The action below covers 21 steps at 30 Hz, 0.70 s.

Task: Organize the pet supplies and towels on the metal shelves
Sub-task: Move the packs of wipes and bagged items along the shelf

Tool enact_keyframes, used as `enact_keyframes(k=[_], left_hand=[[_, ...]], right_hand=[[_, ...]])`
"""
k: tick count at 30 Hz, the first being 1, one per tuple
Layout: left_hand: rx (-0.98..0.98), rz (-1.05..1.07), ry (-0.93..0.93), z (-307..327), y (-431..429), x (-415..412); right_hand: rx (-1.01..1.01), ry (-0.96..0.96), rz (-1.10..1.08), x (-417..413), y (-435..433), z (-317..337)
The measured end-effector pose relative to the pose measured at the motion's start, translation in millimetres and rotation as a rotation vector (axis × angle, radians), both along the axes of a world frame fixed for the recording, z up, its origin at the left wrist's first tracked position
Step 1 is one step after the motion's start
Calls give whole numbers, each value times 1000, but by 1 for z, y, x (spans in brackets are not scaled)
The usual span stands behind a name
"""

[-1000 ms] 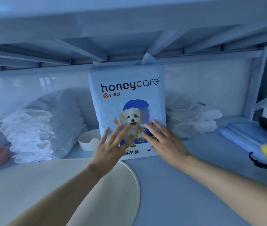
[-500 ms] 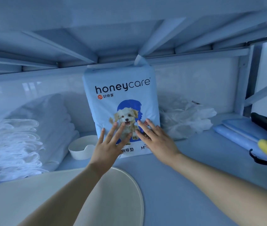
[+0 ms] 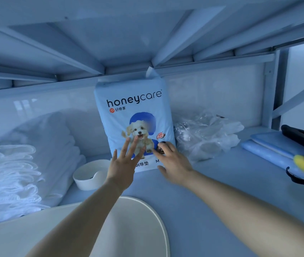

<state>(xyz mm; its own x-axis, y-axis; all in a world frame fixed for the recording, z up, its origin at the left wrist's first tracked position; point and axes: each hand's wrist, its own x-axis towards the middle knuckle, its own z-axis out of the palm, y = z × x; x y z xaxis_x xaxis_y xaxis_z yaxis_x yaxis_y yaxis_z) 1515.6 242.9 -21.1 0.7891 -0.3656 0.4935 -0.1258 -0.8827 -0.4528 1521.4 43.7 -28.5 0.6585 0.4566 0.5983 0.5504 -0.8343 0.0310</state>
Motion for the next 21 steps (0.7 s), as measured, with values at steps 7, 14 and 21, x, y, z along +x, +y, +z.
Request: enact_keyframes(k=[7,14,21], left_hand=[[-288,-226,-103,-24,-3,-3],[-320,-142,145,-12,-7,2],[-198,28,301,4,-10,19]], right_hand=[[-43,118,-34,1,-4,-11],[-96,354,-52,9,-7,0],[-92,510,-76,23,6,17]])
